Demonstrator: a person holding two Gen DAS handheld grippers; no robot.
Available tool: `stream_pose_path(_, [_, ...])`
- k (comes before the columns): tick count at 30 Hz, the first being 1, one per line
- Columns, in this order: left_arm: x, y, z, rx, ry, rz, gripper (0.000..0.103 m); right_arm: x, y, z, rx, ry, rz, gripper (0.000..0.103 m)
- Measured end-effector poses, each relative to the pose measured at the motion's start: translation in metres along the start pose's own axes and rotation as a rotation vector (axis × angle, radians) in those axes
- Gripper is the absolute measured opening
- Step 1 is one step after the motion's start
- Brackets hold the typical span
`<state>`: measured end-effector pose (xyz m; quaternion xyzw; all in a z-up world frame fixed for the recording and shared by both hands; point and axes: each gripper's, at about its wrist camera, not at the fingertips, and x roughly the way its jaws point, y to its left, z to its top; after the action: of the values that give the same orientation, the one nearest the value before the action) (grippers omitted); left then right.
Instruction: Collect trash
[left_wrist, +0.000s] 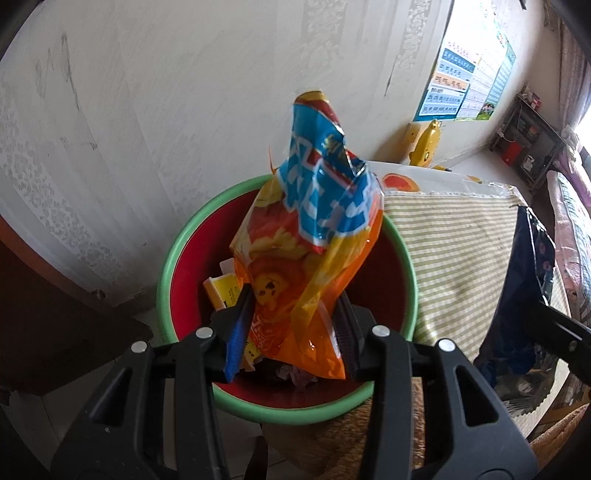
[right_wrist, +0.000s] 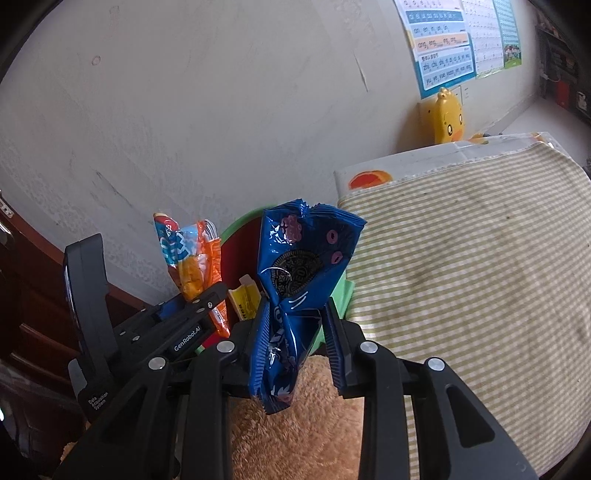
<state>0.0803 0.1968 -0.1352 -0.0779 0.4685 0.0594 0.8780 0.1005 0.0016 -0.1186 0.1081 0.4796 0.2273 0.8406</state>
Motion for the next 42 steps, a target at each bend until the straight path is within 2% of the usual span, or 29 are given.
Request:
stream_pose_path(6, [0.010, 0.010, 0.001, -0.036, 0.021, 0.008, 0.041, 0.014, 0.009, 0.013, -0.024, -0.002, 0.007, 0.028])
stream_pose_path(7, [0.011, 0.011, 0.000, -0.043, 0.023, 0.007, 0.045, 0.016, 0.012, 0.017, -0.028, -0.008, 0.016, 0.029])
stream_pose_path(8, [0.012, 0.013, 0.001, -0.052, 0.025, 0.007, 0.057, 0.018, 0.015, 0.020, -0.033, -0.016, 0.024, 0.036])
stream_pose_path(10, [0.010, 0.017, 0.002, -0.076, 0.012, 0.012, 0.074, 0.020, 0.016, 0.025, -0.033, -0.032, 0.029, 0.056])
stream_pose_path(15, [0.004, 0.016, 0.006, -0.092, -0.002, 0.005, 0.083, 0.013, 0.011, 0.029, -0.029, -0.061, 0.031, 0.056])
stream_pose_path(17, [-0.004, 0.011, 0.007, -0.081, -0.030, 0.009, 0.091, 0.003, 0.001, 0.026, -0.012, -0.083, 0.019, 0.063])
stream_pose_path(20, [-0.018, -0.006, 0.010, -0.058, -0.081, -0.006, 0.097, -0.023, -0.022, 0.017, 0.017, -0.153, -0.034, 0.069])
stream_pose_path(24, [-0.042, -0.048, 0.011, 0.027, -0.170, -0.082, 0.097, -0.065, -0.050, 0.003, 0.027, -0.255, -0.131, 0.072])
stream_pose_path(25, [-0.047, -0.057, 0.011, 0.049, -0.187, -0.096, 0.097, -0.081, -0.057, -0.003, 0.016, -0.304, -0.176, 0.073])
stream_pose_path(27, [-0.061, -0.082, 0.008, 0.099, -0.240, -0.127, 0.097, -0.106, -0.063, -0.014, -0.018, -0.387, -0.255, 0.084])
stream_pose_path(28, [-0.067, -0.091, 0.007, 0.114, -0.266, -0.138, 0.098, -0.122, -0.067, -0.021, -0.045, -0.454, -0.311, 0.095])
stream_pose_path(29, [-0.075, -0.101, 0.006, 0.129, -0.300, -0.153, 0.098, -0.136, -0.069, -0.029, -0.070, -0.522, -0.353, 0.096])
stream_pose_path(32, [-0.100, -0.130, 0.001, 0.169, -0.401, -0.203, 0.098, -0.167, -0.079, -0.052, -0.123, -0.697, -0.395, 0.096])
stream_pose_path(34, [-0.117, -0.150, 0.001, 0.191, -0.453, -0.234, 0.098, -0.176, -0.088, -0.062, -0.120, -0.762, -0.437, 0.096])
stream_pose_path(42, [-0.158, -0.198, 0.003, 0.221, -0.556, -0.260, 0.098, -0.183, -0.133, -0.081, 0.003, -0.796, -0.467, 0.096])
